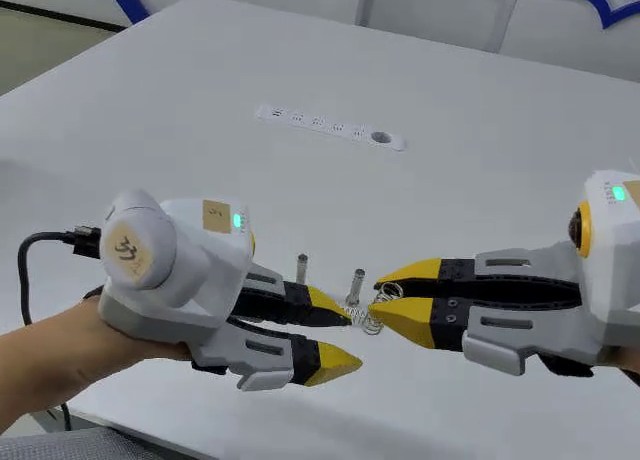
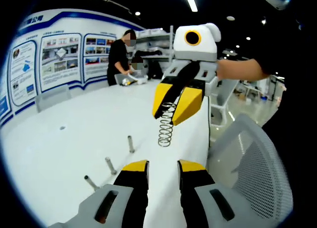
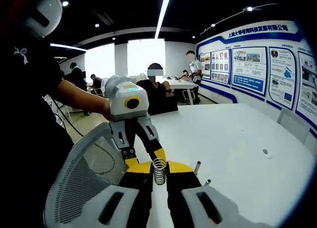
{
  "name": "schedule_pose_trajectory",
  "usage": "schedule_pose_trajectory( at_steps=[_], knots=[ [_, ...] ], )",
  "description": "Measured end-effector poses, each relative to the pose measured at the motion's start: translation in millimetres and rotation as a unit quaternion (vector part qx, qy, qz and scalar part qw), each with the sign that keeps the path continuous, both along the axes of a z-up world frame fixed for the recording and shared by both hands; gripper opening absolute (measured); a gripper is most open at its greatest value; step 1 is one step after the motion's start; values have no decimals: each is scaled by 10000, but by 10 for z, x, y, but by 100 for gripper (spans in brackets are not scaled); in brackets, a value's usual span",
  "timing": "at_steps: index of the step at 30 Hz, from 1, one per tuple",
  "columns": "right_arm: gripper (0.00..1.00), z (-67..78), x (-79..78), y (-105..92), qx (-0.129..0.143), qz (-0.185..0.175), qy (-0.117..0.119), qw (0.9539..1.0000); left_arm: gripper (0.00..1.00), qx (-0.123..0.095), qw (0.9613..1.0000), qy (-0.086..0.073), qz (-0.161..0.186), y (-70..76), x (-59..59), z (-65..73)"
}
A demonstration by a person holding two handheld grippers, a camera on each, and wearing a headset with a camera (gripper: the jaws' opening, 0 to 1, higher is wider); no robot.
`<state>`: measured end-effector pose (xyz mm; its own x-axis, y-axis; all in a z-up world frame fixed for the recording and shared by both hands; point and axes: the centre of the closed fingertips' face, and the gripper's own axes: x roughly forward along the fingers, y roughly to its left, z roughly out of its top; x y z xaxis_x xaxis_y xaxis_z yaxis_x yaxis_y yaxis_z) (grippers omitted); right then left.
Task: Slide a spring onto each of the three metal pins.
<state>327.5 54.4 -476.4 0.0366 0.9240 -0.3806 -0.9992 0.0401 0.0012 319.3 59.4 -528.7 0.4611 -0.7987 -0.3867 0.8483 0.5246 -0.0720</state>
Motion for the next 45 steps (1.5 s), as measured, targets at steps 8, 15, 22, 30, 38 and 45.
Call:
schedule_pose_trajectory(
  at_steps=[8, 15, 22, 30, 38, 45],
  knots=[
    [10, -112, 537, -228, -59, -960, -163, 9952, 40, -189, 9989, -89, 430, 292, 111, 106],
    [10, -190, 1029, -467, 54, -1762, -10, 9843, 54, -284, 9970, -36, 719, 501, 112, 138],
    [10, -387, 1330, -616, -20, -2227, 42, 9749, 65, -286, 9954, 2, 911, 616, 112, 138],
    [10, -687, 1362, -621, -135, -2416, 349, 9697, 78, -253, 9926, 127, 1182, 751, 102, 71],
    [11, -856, 1402, -637, -195, -2533, 533, 9657, 86, -136, 9925, 233, 1192, 764, 72, 16],
    [11, -918, 1411, -646, -236, -2519, 605, 9656, 94, -221, 9919, 357, 1201, 734, 49, 4]
  ],
)
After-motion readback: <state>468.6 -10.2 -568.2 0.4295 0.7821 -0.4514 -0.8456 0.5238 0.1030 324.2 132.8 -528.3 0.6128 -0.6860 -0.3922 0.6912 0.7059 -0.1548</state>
